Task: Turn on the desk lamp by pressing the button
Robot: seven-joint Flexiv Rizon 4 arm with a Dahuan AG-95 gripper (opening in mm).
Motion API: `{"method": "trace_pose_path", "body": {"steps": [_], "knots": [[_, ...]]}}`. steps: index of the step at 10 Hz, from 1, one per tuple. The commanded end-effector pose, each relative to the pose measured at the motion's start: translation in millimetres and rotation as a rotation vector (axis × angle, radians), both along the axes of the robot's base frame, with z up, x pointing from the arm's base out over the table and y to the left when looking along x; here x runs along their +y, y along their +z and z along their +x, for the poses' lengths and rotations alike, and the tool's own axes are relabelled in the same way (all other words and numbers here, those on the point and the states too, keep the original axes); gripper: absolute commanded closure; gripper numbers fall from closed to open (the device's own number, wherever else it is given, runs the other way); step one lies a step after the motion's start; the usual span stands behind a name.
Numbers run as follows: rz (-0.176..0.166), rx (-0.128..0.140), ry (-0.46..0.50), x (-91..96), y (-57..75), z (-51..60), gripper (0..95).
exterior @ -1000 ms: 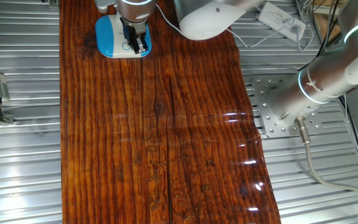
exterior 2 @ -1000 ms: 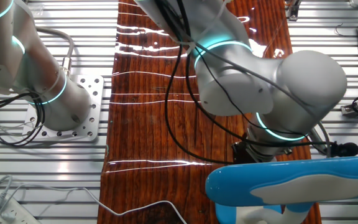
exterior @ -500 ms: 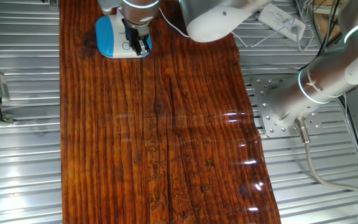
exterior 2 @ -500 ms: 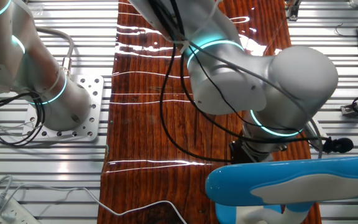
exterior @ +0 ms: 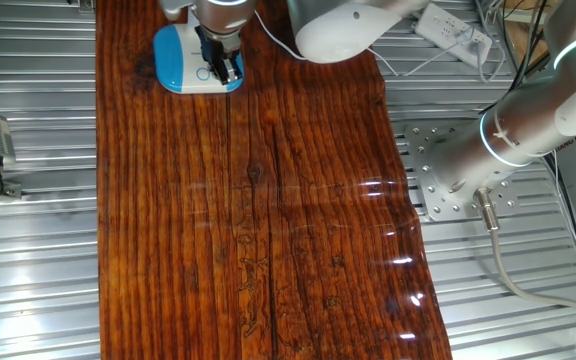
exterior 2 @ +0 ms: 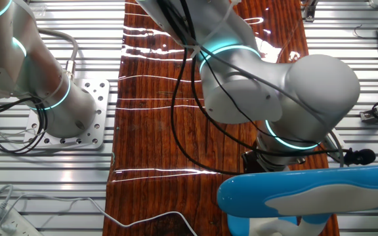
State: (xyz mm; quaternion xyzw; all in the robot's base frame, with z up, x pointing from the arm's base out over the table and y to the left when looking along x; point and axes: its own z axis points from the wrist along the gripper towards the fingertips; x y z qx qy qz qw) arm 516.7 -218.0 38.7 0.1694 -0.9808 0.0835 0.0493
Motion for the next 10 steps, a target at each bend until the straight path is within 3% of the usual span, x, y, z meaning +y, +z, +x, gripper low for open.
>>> {"method": "trace_pose_path", "body": {"steps": [1,4,6,9,10], "knots": [[0.008,-0.009,-0.002,-1.2,-9.4,-1.2,95.0],[0.008,-0.023,-0.011,-1.3,-9.4,-2.0,95.0],[0.012,-0.053,0.002,-1.2,-9.7,-2.8,95.0],[0.012,-0.053,-0.001,-0.9,-10.1,-3.9,95.0],[0.009,-0.067,0.008,-0.4,-10.8,-4.8,95.0]]}}
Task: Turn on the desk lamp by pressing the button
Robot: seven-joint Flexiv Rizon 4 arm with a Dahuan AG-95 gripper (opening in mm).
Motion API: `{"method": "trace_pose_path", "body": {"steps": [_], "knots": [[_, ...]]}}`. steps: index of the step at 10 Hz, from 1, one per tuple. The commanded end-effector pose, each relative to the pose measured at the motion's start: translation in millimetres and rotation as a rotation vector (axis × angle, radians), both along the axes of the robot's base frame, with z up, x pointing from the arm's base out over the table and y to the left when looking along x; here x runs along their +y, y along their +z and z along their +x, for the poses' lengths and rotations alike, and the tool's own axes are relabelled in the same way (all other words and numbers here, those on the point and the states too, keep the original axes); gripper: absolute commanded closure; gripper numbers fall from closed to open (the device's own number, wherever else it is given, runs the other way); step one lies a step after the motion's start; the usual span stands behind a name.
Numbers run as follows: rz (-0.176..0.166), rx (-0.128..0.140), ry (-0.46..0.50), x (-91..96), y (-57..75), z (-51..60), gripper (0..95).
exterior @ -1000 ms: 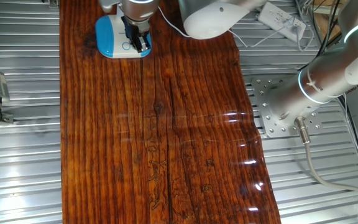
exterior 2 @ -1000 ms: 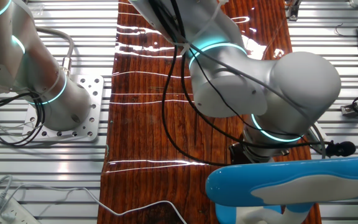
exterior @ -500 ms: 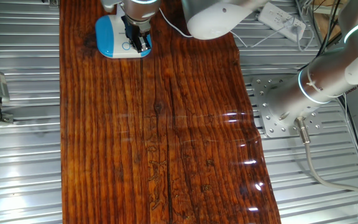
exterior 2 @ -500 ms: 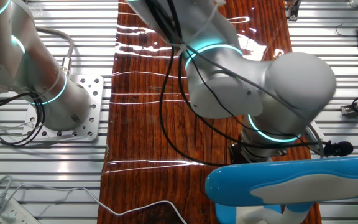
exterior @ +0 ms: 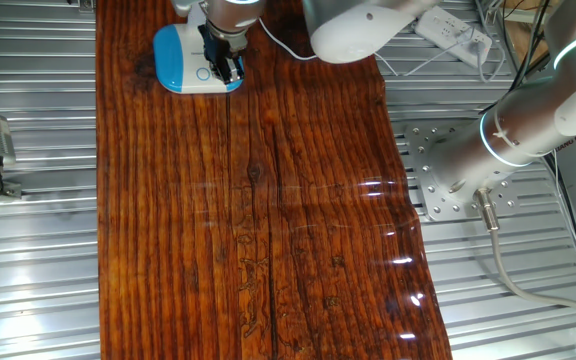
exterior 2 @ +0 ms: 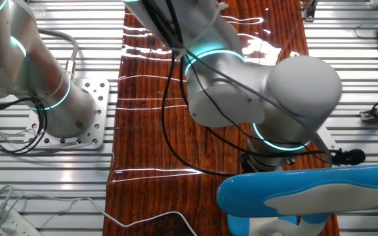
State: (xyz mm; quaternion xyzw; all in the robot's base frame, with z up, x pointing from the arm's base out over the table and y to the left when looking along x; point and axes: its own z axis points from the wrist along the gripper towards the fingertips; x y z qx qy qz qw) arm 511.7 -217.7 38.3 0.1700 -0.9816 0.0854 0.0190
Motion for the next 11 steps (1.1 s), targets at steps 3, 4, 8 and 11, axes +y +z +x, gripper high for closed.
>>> {"method": "trace_pose_path", "body": {"steps": [3,4,8,11], "knots": [[0.001,-0.030,-0.006,2.2,-14.0,-2.7,95.0],[0.001,-0.038,0.004,2.1,-13.9,-2.4,95.0],[0.004,-0.011,0.039,-2.3,-8.2,1.7,95.0],[0.007,0.004,0.042,-4.1,-5.6,4.1,95.0]]}}
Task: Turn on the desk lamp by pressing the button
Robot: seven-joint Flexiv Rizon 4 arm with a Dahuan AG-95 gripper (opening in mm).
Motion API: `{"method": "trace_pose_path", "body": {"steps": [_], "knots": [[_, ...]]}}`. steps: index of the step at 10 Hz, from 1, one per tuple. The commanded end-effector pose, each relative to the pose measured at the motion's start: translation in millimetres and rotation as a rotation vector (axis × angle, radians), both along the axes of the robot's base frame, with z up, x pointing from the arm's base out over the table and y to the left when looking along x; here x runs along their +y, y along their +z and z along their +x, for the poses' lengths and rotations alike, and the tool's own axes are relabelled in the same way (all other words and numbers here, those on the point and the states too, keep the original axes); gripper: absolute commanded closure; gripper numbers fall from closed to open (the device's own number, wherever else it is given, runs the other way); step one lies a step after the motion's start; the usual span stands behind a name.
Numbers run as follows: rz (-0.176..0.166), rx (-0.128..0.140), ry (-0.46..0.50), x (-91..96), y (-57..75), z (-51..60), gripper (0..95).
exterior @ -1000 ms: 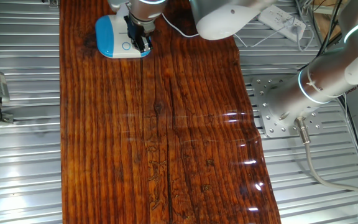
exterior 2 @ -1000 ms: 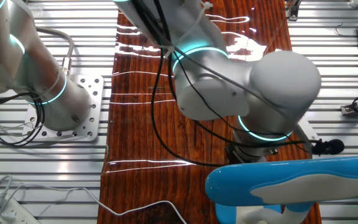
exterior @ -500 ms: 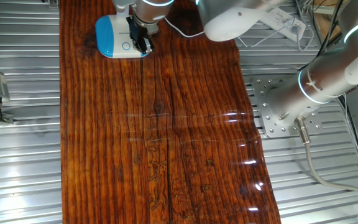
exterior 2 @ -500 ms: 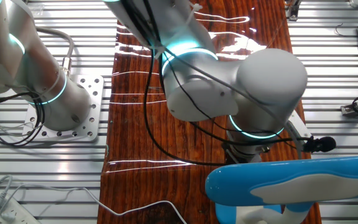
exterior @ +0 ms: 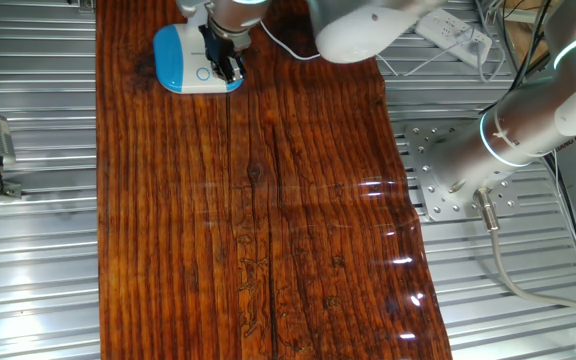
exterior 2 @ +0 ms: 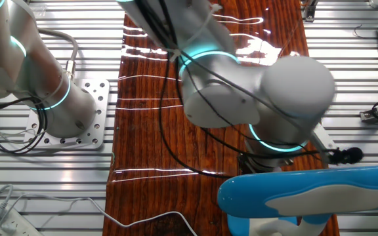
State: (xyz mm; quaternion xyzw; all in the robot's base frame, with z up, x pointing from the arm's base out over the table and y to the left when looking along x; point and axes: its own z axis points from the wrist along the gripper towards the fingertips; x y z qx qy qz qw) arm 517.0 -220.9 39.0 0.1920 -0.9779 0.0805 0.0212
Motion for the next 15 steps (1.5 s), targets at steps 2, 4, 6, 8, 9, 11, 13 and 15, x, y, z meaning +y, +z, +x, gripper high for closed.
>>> {"method": "trace_pose_path", "body": {"steps": [2,4,6,8,9,11,13,15], "knots": [[0.024,-0.003,-0.010,-1.2,-6.0,-1.4,95.0],[0.024,-0.002,0.001,-1.2,-6.0,-1.4,95.0],[0.022,0.003,0.014,-1.2,-6.0,-1.4,95.0],[0.008,0.011,0.020,-1.2,-6.0,-1.4,95.0],[0.010,0.018,0.015,-1.2,-6.0,-1.4,95.0],[0.005,0.051,0.002,-1.2,-6.0,-1.4,95.0],[0.013,0.055,-0.001,-1.2,-6.0,-1.4,95.0],[0.014,0.066,-0.011,-1.2,-6.0,-1.4,95.0]]}}
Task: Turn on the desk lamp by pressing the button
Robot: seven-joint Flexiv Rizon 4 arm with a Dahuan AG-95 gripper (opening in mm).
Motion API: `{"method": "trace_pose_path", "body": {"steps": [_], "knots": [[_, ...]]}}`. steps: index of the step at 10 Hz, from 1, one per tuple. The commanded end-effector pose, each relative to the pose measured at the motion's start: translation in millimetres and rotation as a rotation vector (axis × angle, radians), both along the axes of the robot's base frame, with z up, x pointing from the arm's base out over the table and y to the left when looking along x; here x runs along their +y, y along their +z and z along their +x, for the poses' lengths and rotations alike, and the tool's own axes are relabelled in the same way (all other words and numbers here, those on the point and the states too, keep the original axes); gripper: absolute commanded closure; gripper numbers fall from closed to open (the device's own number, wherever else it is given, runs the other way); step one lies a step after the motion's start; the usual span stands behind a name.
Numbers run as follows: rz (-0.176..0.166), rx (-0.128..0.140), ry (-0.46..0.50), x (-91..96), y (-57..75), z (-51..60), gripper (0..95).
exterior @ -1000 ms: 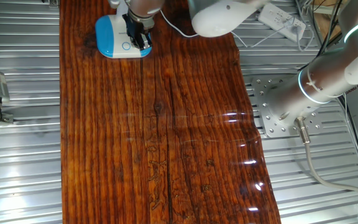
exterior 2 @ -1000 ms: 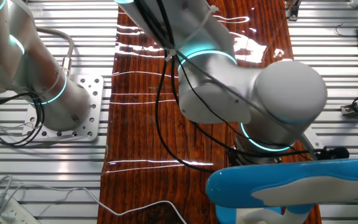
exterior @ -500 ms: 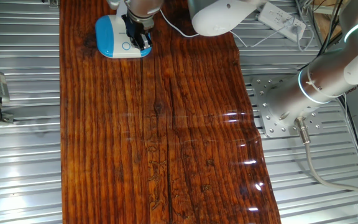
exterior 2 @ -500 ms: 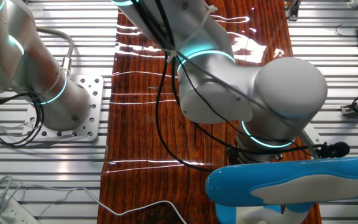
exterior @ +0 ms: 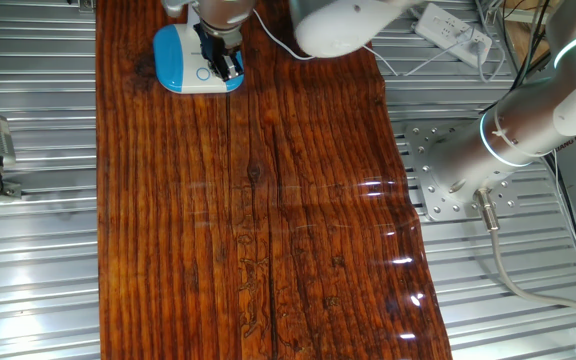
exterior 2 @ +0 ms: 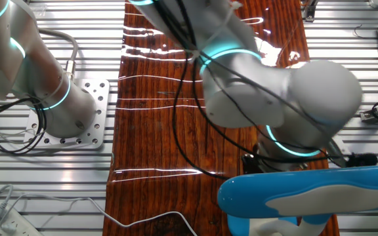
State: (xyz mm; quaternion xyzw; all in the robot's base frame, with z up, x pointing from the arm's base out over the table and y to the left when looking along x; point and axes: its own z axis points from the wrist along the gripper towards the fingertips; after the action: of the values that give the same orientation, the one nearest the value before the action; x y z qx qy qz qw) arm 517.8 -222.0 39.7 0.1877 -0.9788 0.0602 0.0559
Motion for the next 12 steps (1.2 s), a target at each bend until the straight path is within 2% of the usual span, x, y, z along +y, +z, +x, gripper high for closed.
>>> {"method": "trace_pose_path", "body": {"steps": [1,2,5,7,8,9,12], "knots": [[-0.019,-0.003,0.007,-0.1,-6.7,-2.2,95.0],[-0.014,0.003,0.009,-0.1,-6.7,-2.2,95.0],[-0.033,0.027,0.023,-0.1,-6.7,-2.2,95.0],[-0.042,0.052,0.012,-0.1,-6.7,-2.2,95.0],[-0.044,0.055,0.008,-0.1,-6.7,-2.2,95.0],[-0.067,0.055,0.024,-0.1,-6.7,-2.2,95.0],[-0.078,0.060,0.025,-0.1,-6.7,-2.2,95.0]]}}
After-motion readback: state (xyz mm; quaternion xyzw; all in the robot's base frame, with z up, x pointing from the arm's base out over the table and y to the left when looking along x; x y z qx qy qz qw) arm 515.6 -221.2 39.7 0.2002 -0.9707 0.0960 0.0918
